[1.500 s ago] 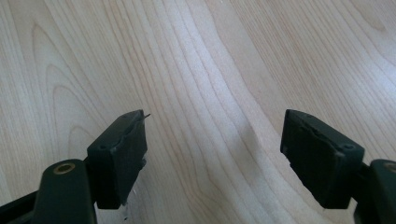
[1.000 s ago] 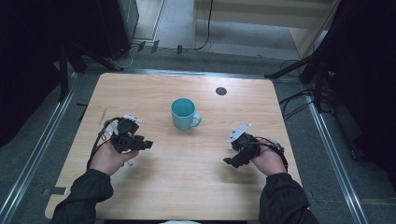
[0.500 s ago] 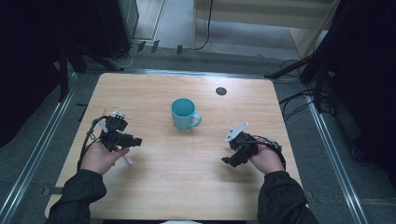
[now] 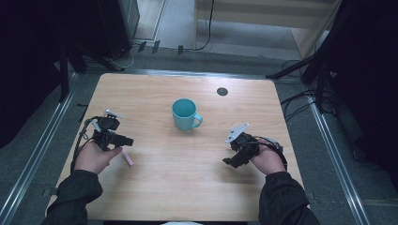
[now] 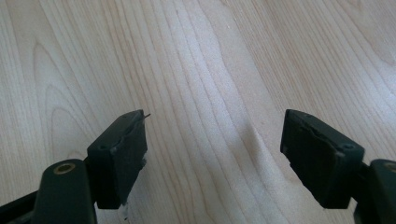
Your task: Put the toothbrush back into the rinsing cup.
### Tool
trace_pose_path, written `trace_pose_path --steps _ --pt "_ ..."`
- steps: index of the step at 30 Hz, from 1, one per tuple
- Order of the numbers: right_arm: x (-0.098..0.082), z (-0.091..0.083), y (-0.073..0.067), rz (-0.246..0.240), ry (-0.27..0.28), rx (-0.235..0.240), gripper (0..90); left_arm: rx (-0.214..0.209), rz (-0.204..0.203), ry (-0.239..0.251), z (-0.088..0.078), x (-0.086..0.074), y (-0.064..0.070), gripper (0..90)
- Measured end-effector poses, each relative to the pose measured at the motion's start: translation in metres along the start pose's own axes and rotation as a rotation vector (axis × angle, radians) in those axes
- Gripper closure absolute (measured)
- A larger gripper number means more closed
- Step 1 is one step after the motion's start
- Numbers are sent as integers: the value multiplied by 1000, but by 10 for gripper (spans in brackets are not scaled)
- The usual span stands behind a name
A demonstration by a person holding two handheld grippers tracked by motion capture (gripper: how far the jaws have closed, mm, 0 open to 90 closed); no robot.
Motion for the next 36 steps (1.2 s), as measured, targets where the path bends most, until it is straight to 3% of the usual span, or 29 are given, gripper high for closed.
trace_pose_path --steps 12,16,19,31,36 --pt "0 0 0 0 -2 0 227 47 -82 -68 8 -4 -17 553" --pt "0 0 0 -2 -2 0 227 47 -123 -82 11 -4 -20 553" --pt "-1 0 0 -1 0 -2 227 42 -181 -112 15 -5 -26 555" --pt "-5 -1 -1 1 -8 -9 227 47 -244 -156 27 -1 -35 571" --pt "-8 -2 -1 6 -11 -13 227 69 -259 -167 30 1 -38 572"
Point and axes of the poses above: each handheld gripper's, and its own axes: z roughly forward along the jaws, x roughly out of its top, y roughly to its right, the point moved 4 cm from there along z, roughly forward along the jaws, and after that the axes turned 2 degrees about -y, right-handed, at the moved point
